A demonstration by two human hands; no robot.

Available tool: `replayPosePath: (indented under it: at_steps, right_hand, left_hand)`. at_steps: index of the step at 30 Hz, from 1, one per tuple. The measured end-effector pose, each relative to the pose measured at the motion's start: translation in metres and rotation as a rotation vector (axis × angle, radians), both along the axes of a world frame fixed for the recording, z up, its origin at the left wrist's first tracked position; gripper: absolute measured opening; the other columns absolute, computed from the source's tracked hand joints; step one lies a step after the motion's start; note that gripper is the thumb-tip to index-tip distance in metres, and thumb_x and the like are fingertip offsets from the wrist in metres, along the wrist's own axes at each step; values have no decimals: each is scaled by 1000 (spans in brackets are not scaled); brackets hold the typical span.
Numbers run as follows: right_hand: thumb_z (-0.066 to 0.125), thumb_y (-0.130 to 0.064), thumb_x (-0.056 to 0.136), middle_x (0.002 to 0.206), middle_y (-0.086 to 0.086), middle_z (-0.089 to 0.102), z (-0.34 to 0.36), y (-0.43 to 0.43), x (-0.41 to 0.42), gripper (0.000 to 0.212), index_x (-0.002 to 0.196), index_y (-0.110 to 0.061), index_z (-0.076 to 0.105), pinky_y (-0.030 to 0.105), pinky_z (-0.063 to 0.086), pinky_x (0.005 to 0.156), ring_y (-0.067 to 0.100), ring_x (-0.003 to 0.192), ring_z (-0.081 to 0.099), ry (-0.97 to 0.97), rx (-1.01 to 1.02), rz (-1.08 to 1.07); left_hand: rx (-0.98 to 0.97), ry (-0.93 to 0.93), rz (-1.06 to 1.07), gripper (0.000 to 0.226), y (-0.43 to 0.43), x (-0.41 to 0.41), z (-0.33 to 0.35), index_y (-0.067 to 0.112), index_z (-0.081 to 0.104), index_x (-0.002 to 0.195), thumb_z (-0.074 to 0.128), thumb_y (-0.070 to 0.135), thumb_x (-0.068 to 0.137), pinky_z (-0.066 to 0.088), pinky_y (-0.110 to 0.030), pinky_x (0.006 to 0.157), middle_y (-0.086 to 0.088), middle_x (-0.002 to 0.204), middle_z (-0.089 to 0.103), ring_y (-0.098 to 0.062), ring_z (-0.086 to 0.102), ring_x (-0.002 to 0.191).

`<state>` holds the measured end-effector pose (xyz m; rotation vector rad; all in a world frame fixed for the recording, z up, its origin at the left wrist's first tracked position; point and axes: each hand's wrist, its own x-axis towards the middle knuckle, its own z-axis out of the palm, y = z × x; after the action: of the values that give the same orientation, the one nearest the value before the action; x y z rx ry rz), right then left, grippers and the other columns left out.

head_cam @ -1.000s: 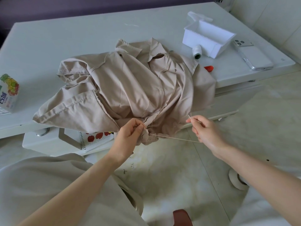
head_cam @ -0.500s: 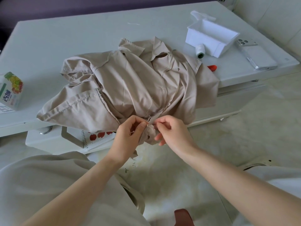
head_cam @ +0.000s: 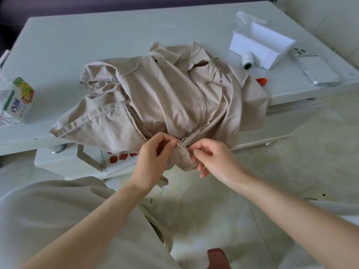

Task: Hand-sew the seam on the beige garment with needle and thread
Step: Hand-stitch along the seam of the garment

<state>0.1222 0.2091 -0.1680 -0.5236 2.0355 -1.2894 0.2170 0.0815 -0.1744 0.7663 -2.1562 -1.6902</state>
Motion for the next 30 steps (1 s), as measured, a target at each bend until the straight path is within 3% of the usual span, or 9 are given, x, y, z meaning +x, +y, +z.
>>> replayPosePath:
  at_steps: [3, 7, 18, 30]
  right_hand:
    - [50, -7, 94, 55, -12, 57, 0, 1, -3, 25, 79, -23, 61, 22, 49, 49, 3, 47, 51, 31, 15, 45]
    - [51, -7, 94, 53, -13, 54, 0, 0, -3, 24, 78, -23, 59, 21, 50, 50, 2, 48, 52, 43, 4, 84]
    - [49, -5, 95, 62, -7, 55, 1, 1, -1, 27, 77, -22, 58, 20, 50, 52, 3, 52, 51, -22, -29, 118]
    - [48, -2, 96, 59, -6, 56, 7, 0, 2, 27, 77, -18, 59, 16, 50, 56, 2, 51, 52, -80, -121, 123]
  left_hand:
    - [15, -5, -10, 14, 1, -2, -1, 18, 63, 85, 54, 18, 96, 49, -38, 48, 1, 61, 57, -17, 50, 54]
    - [39, 9, -4, 14, 0, -3, -3, 16, 63, 85, 54, 18, 96, 44, -32, 52, -8, 64, 56, -19, 48, 57]
    - [266, 5, -21, 20, -1, -4, -4, 12, 61, 80, 52, 20, 96, 41, -36, 61, -8, 66, 56, -26, 47, 64]
    - [290, -41, -115, 22, -2, -2, -4, 17, 63, 82, 50, 25, 97, 42, -34, 56, -15, 70, 55, -28, 42, 62]
